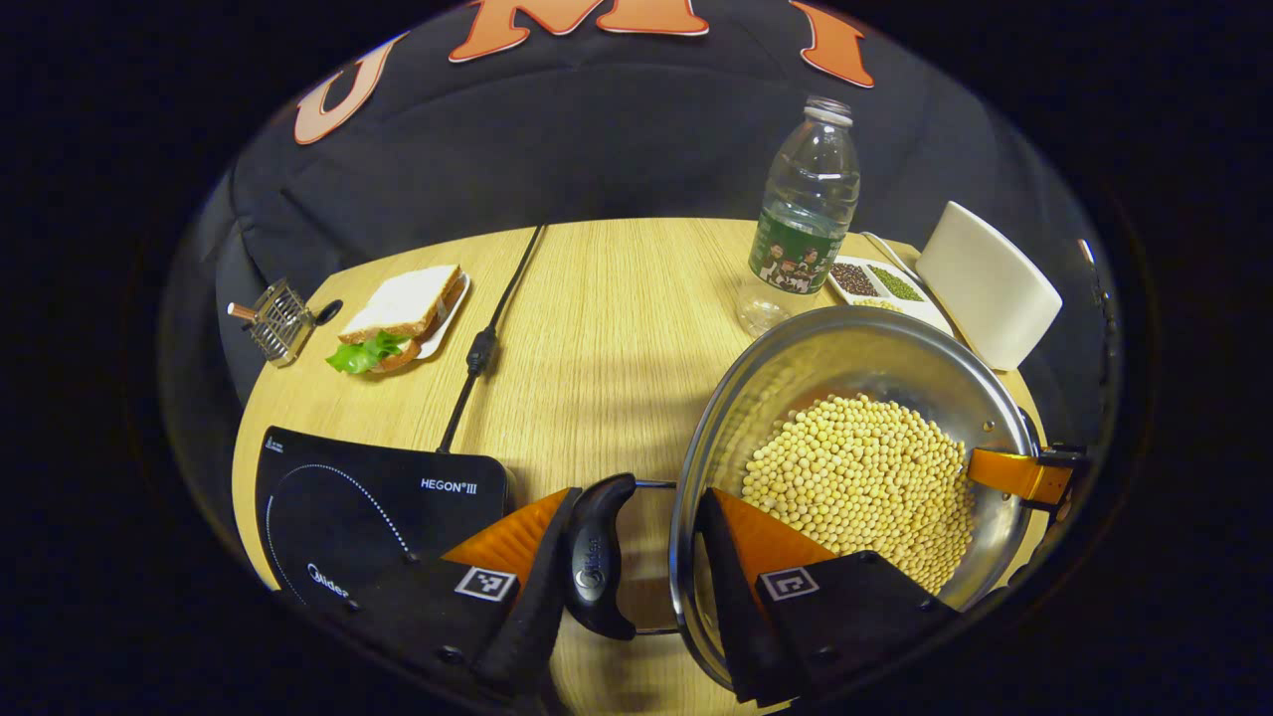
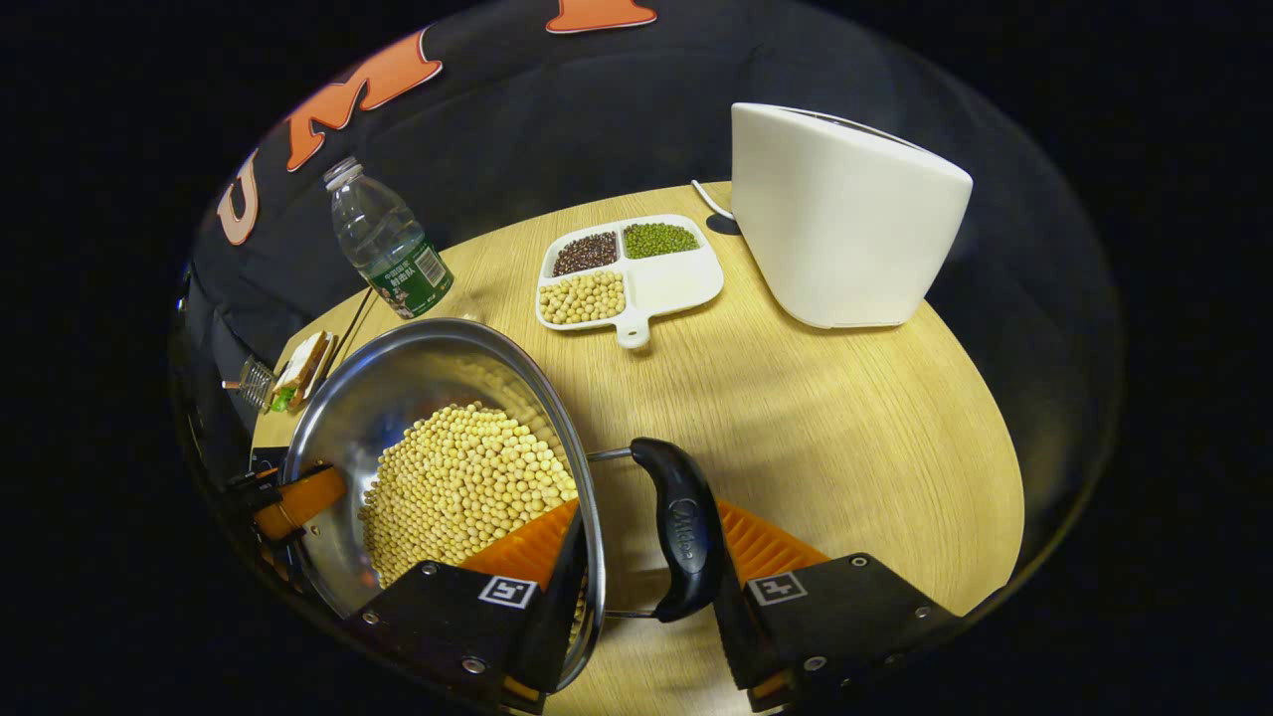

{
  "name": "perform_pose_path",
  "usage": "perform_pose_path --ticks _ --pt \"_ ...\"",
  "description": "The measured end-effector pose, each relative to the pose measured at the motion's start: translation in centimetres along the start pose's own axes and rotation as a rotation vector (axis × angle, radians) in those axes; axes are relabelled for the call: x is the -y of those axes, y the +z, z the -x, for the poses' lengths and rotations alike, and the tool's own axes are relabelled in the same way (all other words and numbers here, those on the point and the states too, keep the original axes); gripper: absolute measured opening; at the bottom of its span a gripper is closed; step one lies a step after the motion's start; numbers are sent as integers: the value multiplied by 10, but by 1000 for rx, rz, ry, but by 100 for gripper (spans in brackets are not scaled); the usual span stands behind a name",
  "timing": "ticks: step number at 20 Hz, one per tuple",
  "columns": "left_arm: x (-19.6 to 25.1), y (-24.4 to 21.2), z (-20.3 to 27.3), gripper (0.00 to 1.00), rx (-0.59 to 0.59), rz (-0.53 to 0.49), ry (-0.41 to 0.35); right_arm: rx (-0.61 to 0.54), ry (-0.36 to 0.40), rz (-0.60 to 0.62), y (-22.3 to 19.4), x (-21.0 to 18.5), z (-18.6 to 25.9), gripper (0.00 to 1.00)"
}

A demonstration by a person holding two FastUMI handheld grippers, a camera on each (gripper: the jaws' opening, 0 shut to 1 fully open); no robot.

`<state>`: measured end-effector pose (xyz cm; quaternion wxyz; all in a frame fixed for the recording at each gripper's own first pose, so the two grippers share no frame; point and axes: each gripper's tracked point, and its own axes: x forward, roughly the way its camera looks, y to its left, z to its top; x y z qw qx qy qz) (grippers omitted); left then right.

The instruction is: First push the handle of the pot to place it horizontally, then grasp the pot with both hands and set it on the induction cooktop.

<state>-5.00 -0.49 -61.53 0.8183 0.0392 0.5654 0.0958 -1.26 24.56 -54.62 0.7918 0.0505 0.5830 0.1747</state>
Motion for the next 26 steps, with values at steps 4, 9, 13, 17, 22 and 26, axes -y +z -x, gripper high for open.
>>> perform_pose_path --ticks 4,9,13,17,22,26 --pt "0 3 3 72 13 6 -13 -8 0 -27 -1 -1 4 58" --pt "-2 10 7 70 16 2 -19 20 -7 -54 -7 -4 18 56" --pt "-16 30 26 70 89 -37 -28 68 -1 -91 4 -14 45 56" --pt "-30 35 37 70 114 -4 -7 96 23 -70 2 -46 69 55" --pt "-35 38 54 70 137 23 30 114 63 -37 -6 -100 95 55" --pt "-33 29 54 69 151 53 53 129 85 -4 -10 -140 112 51"
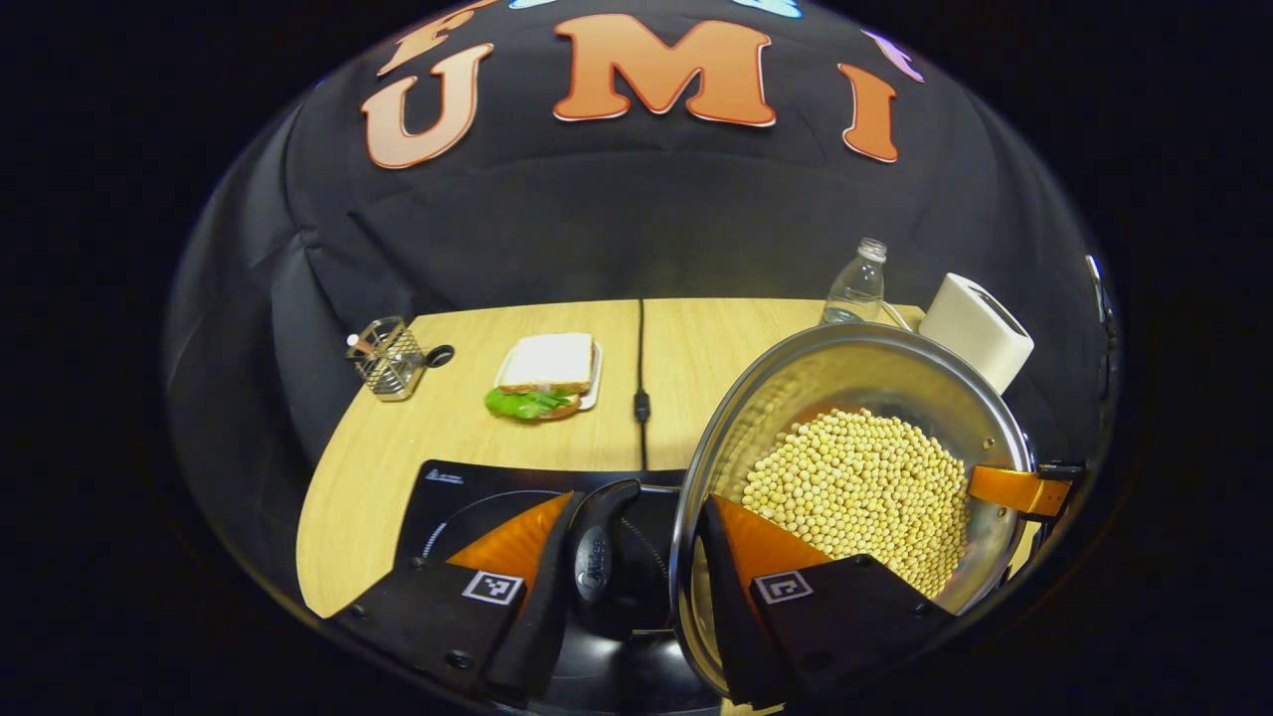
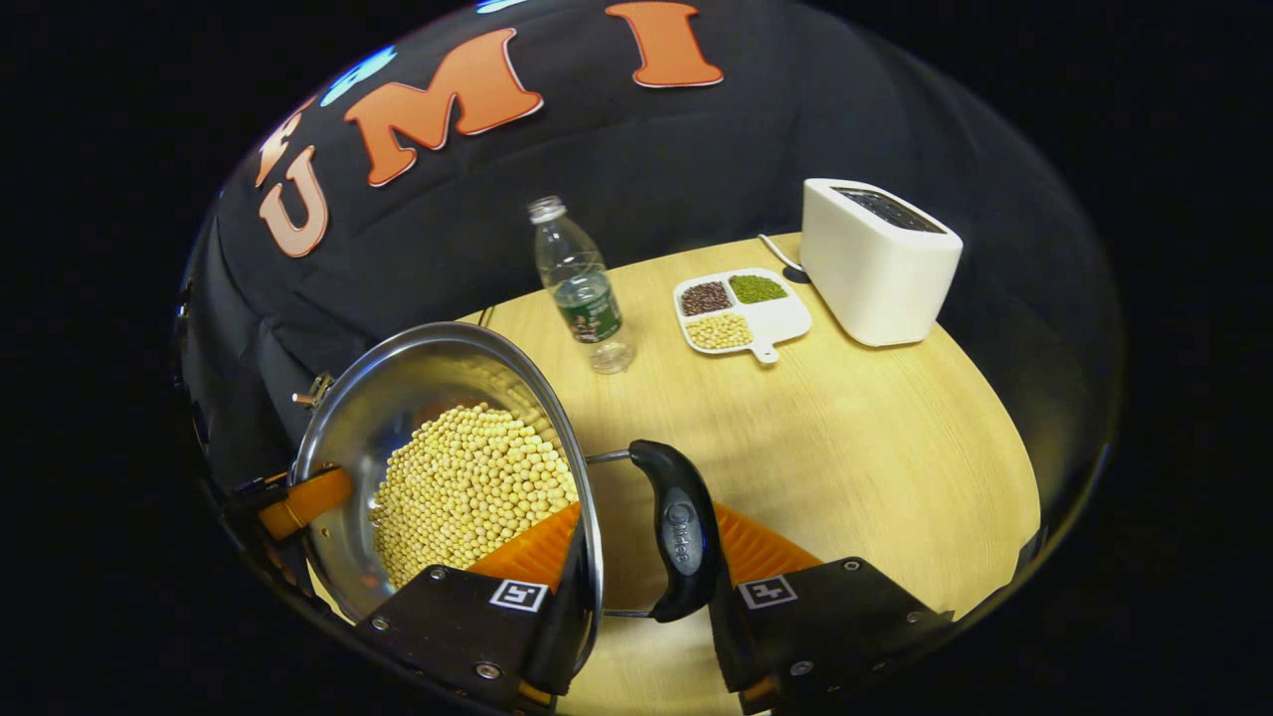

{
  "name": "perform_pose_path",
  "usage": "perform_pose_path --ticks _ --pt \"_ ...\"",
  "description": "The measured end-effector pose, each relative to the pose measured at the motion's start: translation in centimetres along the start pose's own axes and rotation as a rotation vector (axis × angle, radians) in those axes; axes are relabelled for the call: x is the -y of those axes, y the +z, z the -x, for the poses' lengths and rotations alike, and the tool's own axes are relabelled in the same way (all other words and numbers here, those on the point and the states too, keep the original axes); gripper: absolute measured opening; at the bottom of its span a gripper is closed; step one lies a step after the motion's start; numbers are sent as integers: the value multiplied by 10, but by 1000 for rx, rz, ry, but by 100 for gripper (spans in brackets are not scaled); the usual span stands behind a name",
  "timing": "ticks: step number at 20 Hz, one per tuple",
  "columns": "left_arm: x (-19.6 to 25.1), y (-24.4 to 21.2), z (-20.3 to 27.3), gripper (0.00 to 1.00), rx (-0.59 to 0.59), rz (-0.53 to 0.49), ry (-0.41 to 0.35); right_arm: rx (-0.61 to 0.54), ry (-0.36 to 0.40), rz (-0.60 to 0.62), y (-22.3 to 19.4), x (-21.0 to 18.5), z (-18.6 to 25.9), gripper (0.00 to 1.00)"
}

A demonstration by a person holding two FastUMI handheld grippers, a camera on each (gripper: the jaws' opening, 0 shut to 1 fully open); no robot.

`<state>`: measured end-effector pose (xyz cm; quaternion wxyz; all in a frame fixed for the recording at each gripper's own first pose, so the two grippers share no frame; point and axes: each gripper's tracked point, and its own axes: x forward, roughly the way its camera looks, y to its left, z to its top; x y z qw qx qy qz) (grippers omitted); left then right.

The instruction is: First push the handle of the pot to place it horizontally, then grasp the pot with both hands and set it on the induction cooktop.

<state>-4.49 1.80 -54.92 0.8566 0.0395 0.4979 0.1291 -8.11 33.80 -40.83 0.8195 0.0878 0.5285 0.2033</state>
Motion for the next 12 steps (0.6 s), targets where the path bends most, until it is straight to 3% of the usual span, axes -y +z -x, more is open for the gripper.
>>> perform_pose_path --ticks 1,12 --pt "0 -2 2 70 2 5 6 1 6 4 -1 -9 2 55" --pt "0 -6 7 70 32 31 41 19 42 32 -12 -93 14 55"
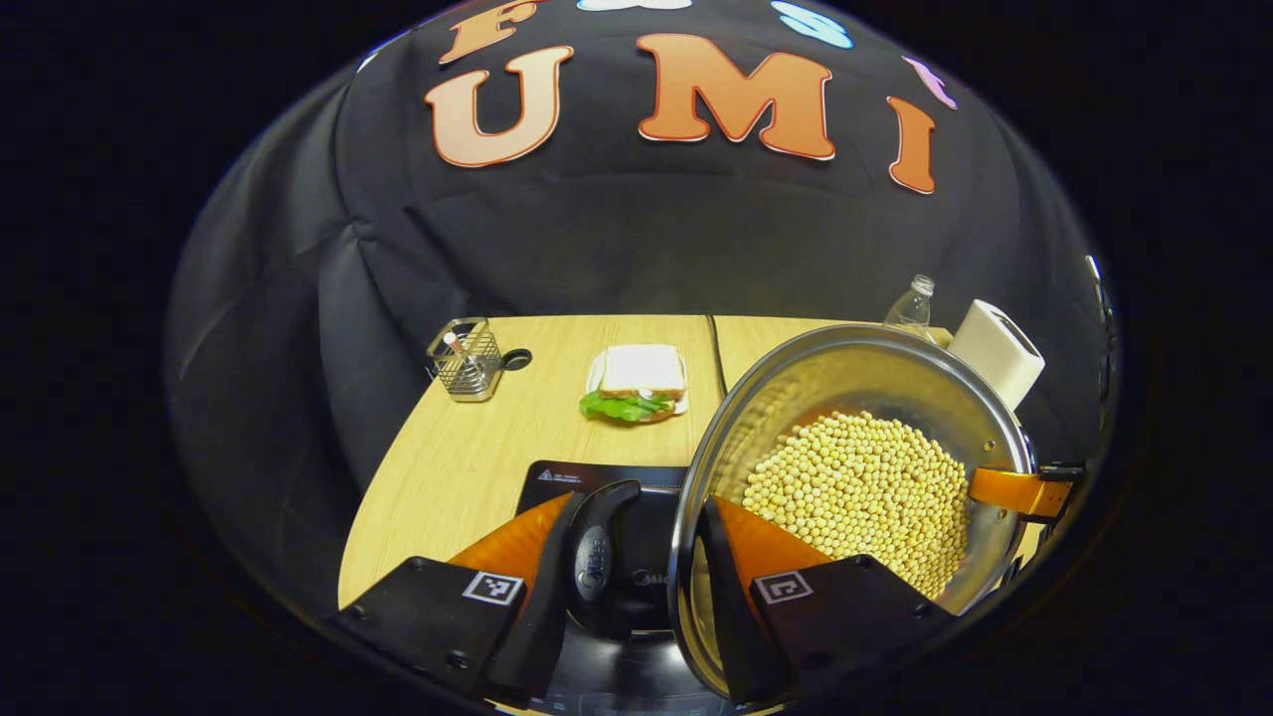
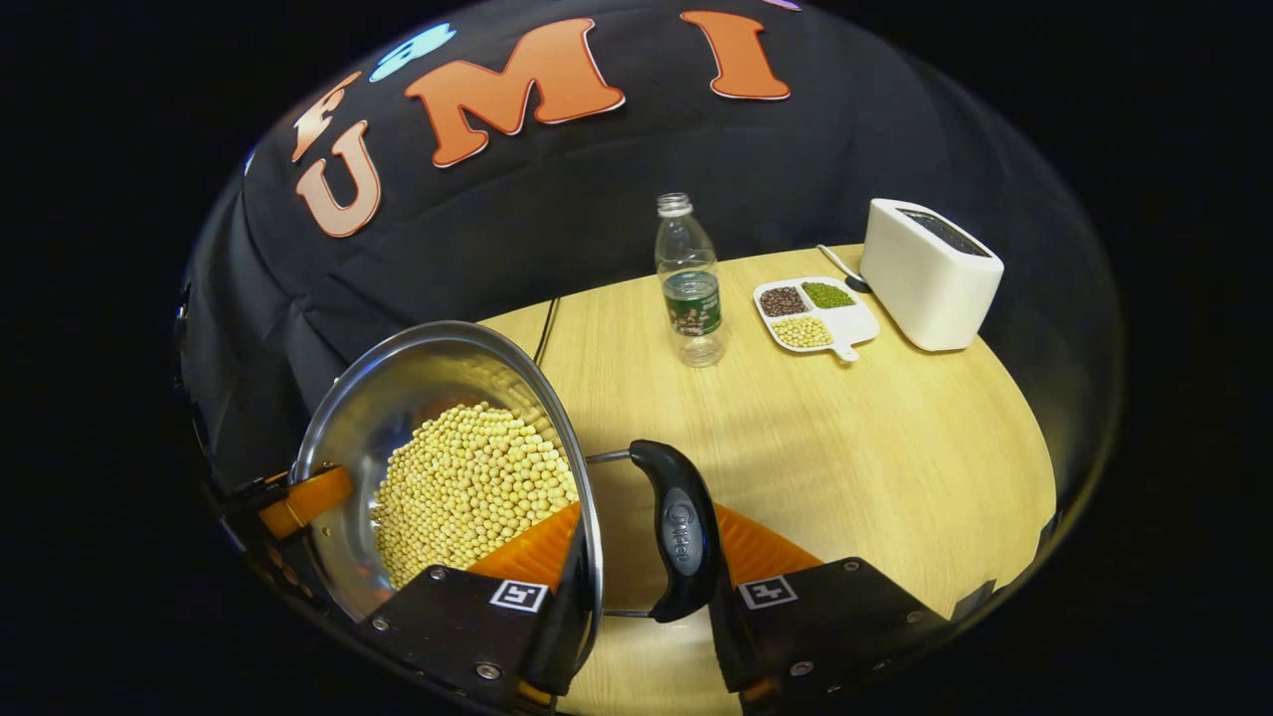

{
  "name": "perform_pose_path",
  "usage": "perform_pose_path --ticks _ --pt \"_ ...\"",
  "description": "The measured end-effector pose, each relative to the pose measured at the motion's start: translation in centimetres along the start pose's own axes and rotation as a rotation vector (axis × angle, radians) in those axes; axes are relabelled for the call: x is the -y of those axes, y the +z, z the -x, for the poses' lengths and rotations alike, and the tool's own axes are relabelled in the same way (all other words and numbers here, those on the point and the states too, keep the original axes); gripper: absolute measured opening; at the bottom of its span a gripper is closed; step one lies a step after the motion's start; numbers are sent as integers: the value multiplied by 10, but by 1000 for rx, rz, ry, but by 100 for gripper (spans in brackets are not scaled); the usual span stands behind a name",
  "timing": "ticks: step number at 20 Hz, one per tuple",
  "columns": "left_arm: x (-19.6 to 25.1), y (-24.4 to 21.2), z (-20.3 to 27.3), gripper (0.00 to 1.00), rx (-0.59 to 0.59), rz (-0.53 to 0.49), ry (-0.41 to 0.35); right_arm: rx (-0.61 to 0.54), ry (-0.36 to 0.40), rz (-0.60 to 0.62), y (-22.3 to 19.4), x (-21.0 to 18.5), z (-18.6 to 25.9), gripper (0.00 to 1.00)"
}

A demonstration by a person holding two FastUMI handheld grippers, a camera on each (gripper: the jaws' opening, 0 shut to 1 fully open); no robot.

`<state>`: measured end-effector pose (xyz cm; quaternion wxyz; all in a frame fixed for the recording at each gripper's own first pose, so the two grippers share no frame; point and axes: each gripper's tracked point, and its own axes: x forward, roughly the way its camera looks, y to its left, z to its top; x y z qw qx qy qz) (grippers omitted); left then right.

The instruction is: First push the handle of the pot to place it horizontally, then grasp the pot with both hands and set it on the induction cooktop.

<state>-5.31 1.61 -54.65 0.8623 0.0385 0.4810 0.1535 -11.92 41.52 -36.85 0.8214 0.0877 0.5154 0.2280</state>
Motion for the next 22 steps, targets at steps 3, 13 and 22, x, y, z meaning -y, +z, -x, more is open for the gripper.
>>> perform_pose_path --ticks 3,13,22 --pt "1 0 1 70 0 -3 4 -1 3 -2 -5 -19 -3 55" --pt "1 -4 2 70 -28 17 -4 -38 7 18 -21 -77 -17 55" --pt "-3 1 1 69 -101 7 -11 -125 -5 17 -49 -100 -52 51"
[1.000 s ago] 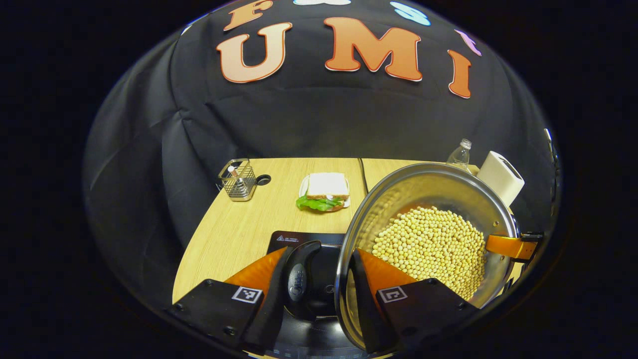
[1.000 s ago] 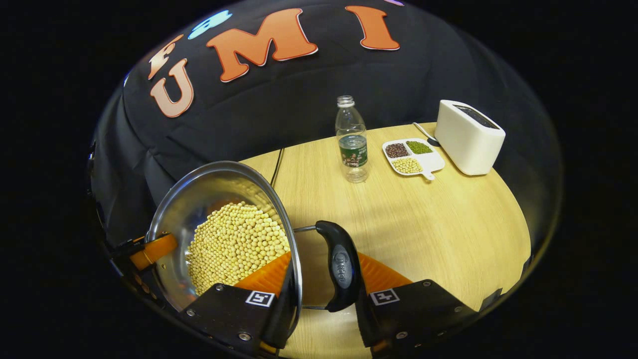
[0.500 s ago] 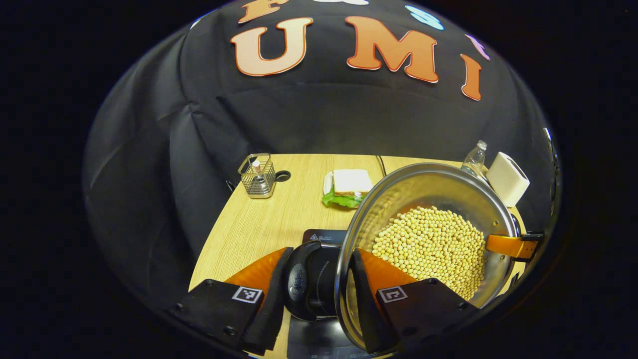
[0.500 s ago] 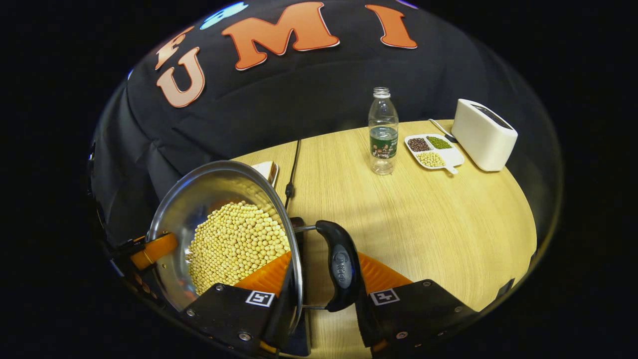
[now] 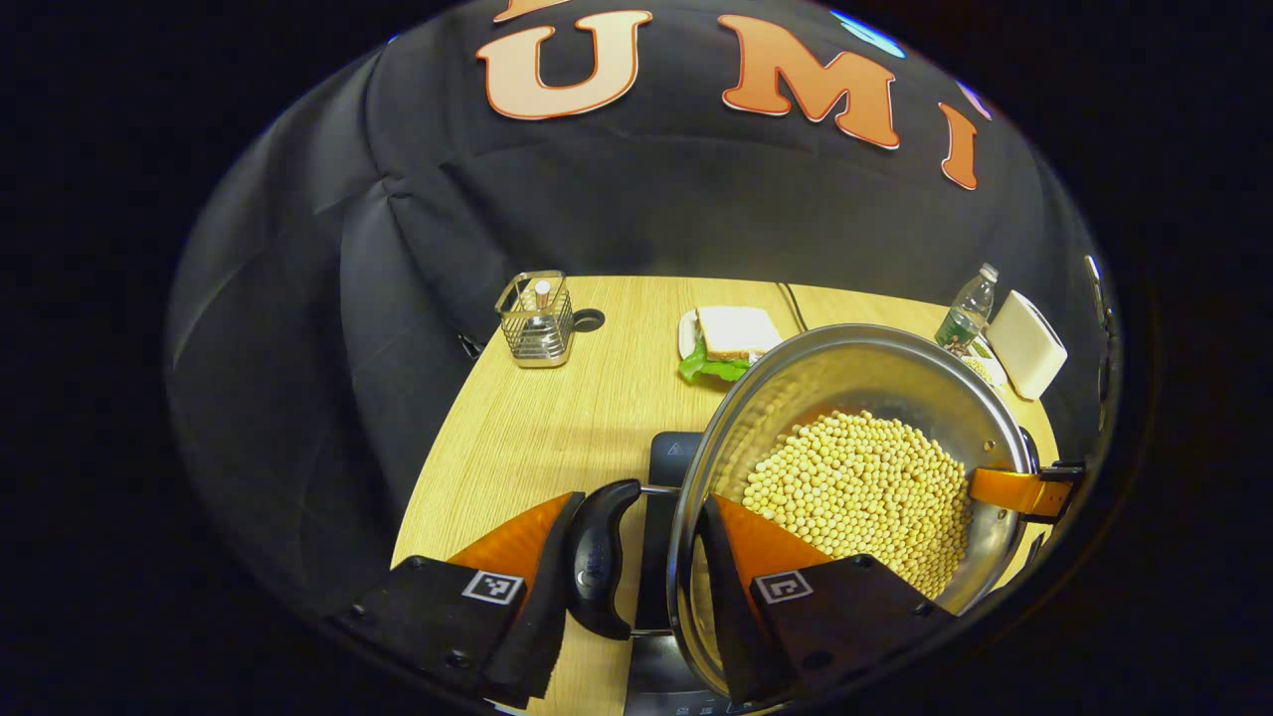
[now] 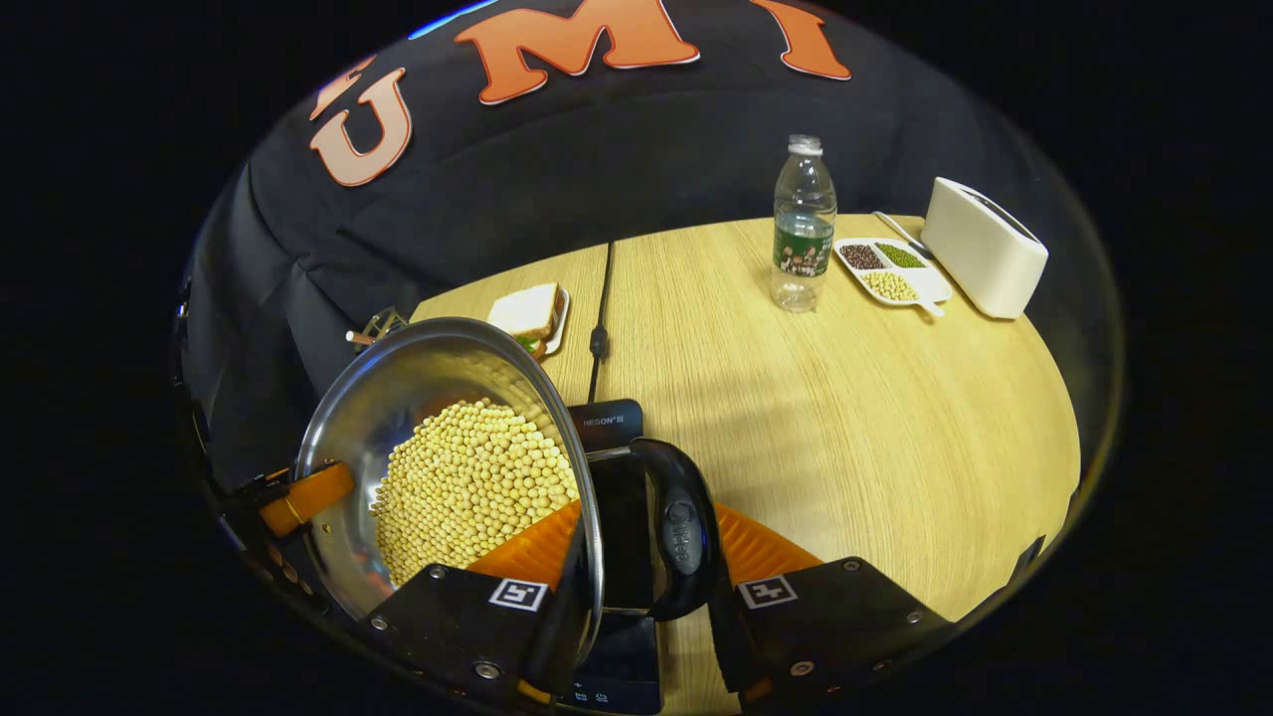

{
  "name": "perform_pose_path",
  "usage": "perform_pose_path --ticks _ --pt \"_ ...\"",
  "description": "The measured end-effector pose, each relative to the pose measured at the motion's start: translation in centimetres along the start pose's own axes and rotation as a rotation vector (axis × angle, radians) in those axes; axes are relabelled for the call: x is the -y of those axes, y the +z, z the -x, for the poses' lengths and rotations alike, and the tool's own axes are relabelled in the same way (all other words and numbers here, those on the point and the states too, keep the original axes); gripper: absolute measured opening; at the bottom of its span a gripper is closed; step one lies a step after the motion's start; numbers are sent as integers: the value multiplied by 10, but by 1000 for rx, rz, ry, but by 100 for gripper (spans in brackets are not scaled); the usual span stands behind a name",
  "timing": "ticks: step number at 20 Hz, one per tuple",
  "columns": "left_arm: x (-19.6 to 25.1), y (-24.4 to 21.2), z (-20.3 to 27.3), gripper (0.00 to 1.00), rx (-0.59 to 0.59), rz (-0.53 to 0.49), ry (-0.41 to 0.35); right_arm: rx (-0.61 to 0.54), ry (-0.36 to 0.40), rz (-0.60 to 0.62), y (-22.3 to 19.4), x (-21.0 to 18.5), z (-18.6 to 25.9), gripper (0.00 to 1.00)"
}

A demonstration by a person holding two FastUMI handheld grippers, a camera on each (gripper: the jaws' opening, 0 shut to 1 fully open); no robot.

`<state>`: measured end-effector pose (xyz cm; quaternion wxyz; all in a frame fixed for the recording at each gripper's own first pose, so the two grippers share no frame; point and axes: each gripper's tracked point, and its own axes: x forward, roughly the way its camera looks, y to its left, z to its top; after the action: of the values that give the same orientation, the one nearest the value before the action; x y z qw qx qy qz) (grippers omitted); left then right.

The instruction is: First push the handle of the pot to place it horizontally, then grasp the pot with both hands and set it on the induction cooktop.

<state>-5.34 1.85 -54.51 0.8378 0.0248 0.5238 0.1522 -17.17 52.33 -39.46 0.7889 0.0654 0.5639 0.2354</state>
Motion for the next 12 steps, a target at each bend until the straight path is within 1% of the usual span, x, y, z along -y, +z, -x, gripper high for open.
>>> perform_pose_path --ticks 1,2,3,4,5,8,9,10,12 --pt "1 2 -1 69 -12 -1 -3 -12 -3 3 -4 -1 -3 51" --pt "1 1 -2 70 -26 -2 -5 -21 -6 5 -7 -3 -7 55" --pt "1 1 -4 70 -39 1 -7 -32 -8 5 -10 -3 -9 51" --pt "2 1 -6 70 -51 4 -9 -40 -10 3 -13 -3 -11 51" --pt "2 1 -7 69 -60 2 -11 -50 -11 4 -16 -3 -14 55" --pt "1 2 -7 70 -79 -1 -19 -68 -18 -1 -18 0 -19 55" --pt "0 1 -7 71 -84 1 -21 -70 -20 -1 -18 2 -20 51" --pt "0 0 -6 70 -89 3 -24 -72 -22 -2 -18 1 -19 55" --pt "-1 0 -7 70 -88 6 -30 -62 -24 -2 -16 3 -20 55"
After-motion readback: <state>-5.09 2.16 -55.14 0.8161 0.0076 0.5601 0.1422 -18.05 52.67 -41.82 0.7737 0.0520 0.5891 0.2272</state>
